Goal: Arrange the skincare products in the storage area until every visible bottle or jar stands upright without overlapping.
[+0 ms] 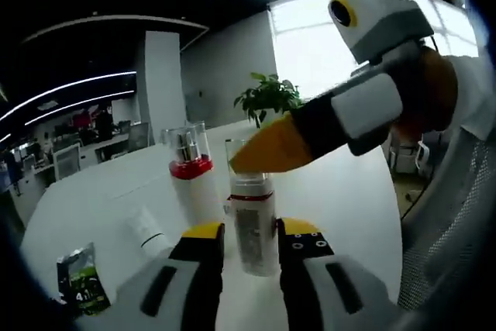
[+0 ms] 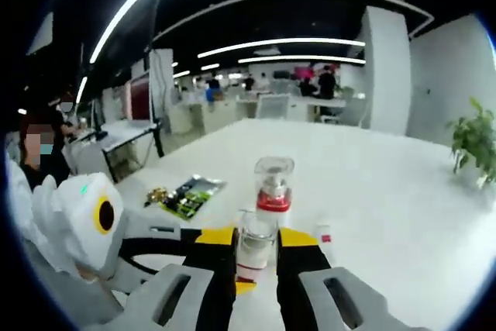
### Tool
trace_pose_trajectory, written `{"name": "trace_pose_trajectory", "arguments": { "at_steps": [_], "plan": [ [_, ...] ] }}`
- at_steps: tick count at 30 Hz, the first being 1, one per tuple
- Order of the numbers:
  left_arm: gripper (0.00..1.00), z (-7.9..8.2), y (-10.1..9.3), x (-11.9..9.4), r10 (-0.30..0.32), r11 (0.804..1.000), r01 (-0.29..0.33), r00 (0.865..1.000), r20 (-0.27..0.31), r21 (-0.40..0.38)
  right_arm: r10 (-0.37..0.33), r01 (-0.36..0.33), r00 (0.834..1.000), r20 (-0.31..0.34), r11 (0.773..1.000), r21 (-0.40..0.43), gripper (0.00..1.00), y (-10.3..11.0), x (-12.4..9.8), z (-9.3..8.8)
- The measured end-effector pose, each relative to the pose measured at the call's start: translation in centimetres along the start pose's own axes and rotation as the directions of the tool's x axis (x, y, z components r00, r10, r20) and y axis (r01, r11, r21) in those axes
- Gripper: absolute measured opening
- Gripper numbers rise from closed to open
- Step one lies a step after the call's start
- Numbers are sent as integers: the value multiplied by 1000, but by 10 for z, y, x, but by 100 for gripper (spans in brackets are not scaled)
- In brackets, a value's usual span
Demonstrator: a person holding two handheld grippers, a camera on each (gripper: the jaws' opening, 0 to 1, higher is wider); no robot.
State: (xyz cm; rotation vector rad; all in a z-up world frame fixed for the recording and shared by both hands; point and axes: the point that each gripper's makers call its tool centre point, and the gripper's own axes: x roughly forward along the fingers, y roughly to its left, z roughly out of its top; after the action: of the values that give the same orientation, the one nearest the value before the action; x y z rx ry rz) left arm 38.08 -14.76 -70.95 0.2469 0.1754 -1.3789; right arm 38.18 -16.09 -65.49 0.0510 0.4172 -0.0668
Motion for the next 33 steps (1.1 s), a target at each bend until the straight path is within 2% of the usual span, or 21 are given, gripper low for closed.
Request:
{"name": "trace_pose_trajectory", "arguments": {
  "at_steps": [6,9,13,21,26,33],
  "plan": [
    [21,-6,5,0,14,1000,-14,999,-32,8,-24,24,1000,-1,991,-130,11,3,9,2],
    [17,-11,7,0,14,1000,-14,998,-57,-1,-31,30,1000,-3,988,-153,11,5,14,0],
    [11,-15,7,-1,0,1000,-2,997,-77,-19,-36,33,999,-13,986,-163,11,5,18,-4],
    [10,-20,9,2,2,999,-5,995,-96,-33,-44,39,999,-27,985,-170,11,3,19,-9],
    [2,-23,13,6,-5,997,-3,995,-103,-71,-55,49,998,-31,984,-170,11,0,20,-10],
    [3,-23,21,4,20,995,-30,994,-109,-95,-57,50,997,-46,987,-151,11,-1,24,-13]
  ]
}}
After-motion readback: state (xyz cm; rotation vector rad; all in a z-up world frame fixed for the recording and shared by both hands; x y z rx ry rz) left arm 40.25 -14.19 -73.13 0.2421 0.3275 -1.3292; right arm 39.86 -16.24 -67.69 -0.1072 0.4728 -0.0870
